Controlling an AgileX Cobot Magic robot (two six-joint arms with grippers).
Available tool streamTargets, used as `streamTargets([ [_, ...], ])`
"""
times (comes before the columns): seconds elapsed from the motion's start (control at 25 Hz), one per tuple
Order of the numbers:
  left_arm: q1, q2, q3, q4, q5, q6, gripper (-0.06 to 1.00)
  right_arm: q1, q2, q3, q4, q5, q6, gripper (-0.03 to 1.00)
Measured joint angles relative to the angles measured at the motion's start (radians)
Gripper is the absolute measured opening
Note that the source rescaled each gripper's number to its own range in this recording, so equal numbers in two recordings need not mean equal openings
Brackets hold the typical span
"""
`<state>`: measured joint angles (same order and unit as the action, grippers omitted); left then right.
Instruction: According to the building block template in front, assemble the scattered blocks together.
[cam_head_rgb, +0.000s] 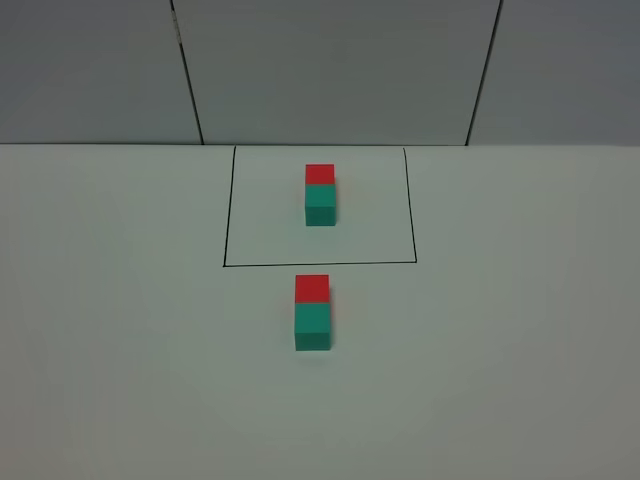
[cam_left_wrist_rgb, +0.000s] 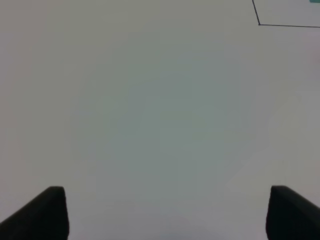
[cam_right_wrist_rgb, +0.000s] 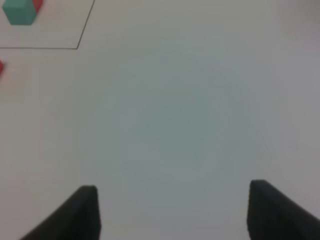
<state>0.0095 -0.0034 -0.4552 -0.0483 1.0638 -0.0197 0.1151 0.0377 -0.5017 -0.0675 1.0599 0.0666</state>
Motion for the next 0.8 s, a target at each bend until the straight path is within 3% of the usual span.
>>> streamTargets([
  [0.4,0.0,0.0,0.0,0.0,0.0,0.0,0.91,-0.082,0.0,0.0,0.0,0.0,0.0,0.58],
  [0.8,0.0,0.0,0.0,0.0,0.0,0.0,0.91,-0.087,0.0,0.0,0.0,0.0,0.0,0.58],
])
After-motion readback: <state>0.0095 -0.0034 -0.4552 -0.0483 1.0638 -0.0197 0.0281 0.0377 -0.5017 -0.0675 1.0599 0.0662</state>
